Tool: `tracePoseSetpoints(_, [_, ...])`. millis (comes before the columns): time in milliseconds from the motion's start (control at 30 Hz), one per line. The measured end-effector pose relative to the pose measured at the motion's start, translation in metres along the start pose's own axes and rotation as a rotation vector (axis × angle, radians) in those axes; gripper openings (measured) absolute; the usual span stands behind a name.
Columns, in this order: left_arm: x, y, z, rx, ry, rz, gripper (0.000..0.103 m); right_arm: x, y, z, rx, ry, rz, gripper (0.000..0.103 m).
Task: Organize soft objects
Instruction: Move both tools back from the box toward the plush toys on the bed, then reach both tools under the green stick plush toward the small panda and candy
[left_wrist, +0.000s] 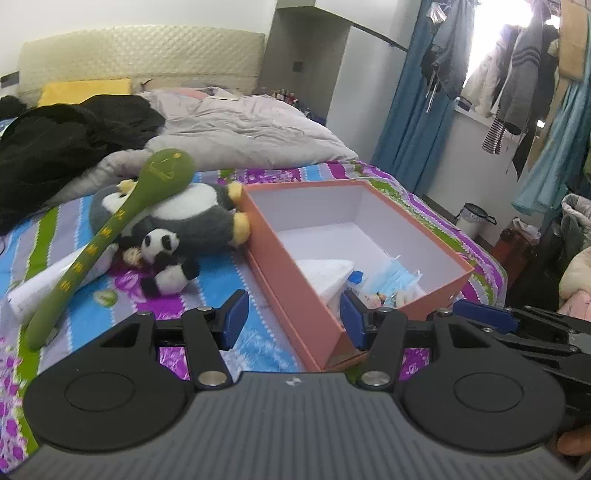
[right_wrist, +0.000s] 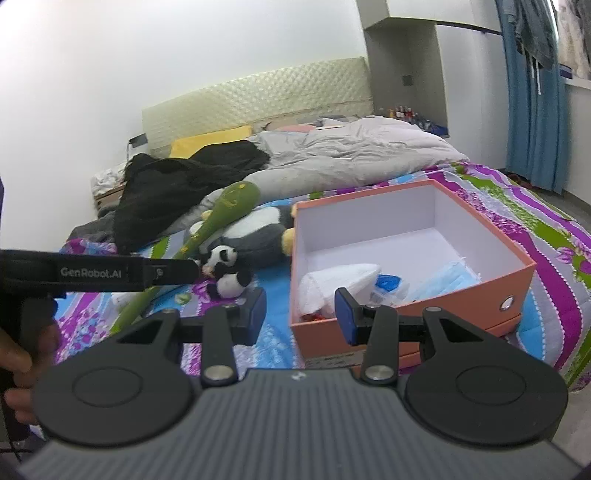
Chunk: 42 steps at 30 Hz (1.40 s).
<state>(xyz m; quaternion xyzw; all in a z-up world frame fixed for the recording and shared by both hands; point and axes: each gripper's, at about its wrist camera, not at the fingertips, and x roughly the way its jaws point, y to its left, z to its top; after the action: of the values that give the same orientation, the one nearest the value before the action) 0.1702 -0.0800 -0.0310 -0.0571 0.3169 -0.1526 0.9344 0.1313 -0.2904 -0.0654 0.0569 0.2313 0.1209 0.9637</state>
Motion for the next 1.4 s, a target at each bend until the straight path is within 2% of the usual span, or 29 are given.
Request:
tracePoseSetpoints(200, [-0.029,0.013,-0.019,-0.032,-0.017,0.033,0.061,-0.006,0.019,-0.021,0.003,0.031,0.043,0.044])
tracePoseSetpoints(433, [-0.055,0.032,-0.052,-0.065,0.001,0.08,0.061,-0.018,0.04,-0.04,-0.017,0.057,0.059,0.044])
tracePoseSetpoints(767, [-0.064,0.06,-0.073,-0.121,0.016,0.125,0.061,-0.004,0.064,-0.05,-0.055,0.093,0.093,0.044])
tracePoseSetpoints(1100, [-0.043,0.09,-0.075,-0.163,0.038,0.149,0.061,0.028,0.08,-0.049,-0.076,0.103,0.117,0.044])
tracePoseSetpoints(1400, [0.006,0.124,-0.077,-0.178,0.072,0.192,0.061,0.077,0.088,-0.048,-0.084,0.125,0.139,0.044])
